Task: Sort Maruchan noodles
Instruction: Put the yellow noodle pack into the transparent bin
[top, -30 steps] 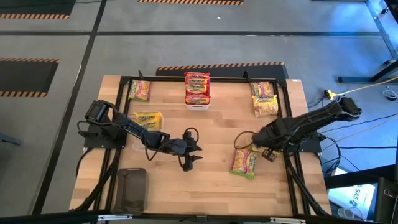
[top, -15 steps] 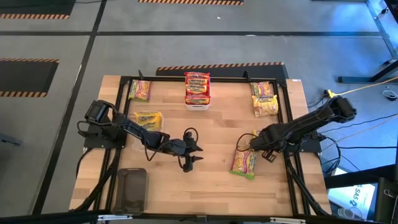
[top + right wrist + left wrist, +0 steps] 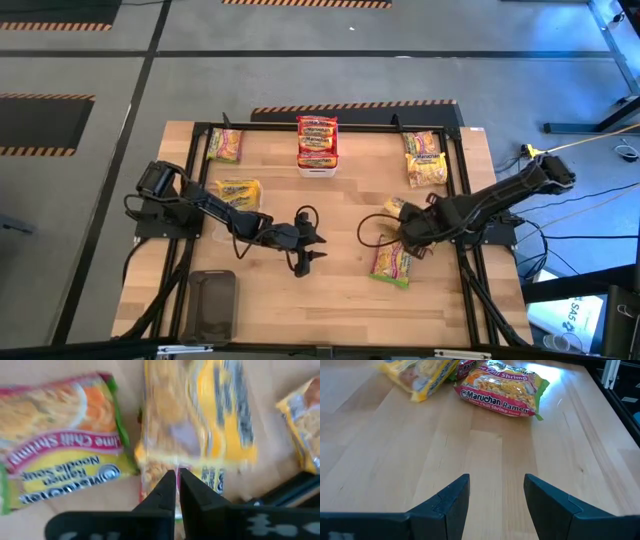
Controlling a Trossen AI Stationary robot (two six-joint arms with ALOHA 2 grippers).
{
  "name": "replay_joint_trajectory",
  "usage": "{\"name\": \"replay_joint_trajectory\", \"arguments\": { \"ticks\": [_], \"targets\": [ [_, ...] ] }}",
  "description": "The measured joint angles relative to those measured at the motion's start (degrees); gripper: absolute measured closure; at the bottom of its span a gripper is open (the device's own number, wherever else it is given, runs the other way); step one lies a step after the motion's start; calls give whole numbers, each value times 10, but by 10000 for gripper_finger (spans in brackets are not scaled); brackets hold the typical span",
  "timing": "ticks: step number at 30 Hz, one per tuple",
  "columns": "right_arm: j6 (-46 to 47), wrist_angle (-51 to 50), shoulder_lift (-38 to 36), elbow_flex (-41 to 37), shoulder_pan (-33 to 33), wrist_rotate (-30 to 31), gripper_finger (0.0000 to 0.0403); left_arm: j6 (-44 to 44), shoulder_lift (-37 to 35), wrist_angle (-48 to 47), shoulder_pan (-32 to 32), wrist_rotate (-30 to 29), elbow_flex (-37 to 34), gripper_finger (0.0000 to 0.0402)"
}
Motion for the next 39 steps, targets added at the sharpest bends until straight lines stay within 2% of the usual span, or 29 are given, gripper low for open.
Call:
{"name": "replay_joint_trajectory", "arguments": {
  "ticks": [4,9,11,14,18,23,27,34,39],
  "targets": [
    [40,-18,0,-33,-8,-4,403,1,0,0,0,0,0,220],
    [58,84,0,-49,-29,119,403,1,0,0,0,0,0,220],
    [27,142,0,-53,-58,130,403,1,0,0,0,0,0,220],
    [-21,195,0,-65,-113,104,403,0,0,0,0,0,0,220],
    [-69,229,0,-91,-178,41,403,-3,0,0,0,0,0,220],
    [-119,294,19,-123,-229,-8,403,-4,0,0,0,0,0,220],
    [-157,355,48,-127,-248,-29,403,-14,0,-1,0,1,0,220],
    [-208,474,112,-125,-248,-28,403,-20,0,-2,-10,2,0,220],
    [-206,585,137,-127,-248,-77,403,-28,0,-2,-22,2,0,220]
  ]
}}
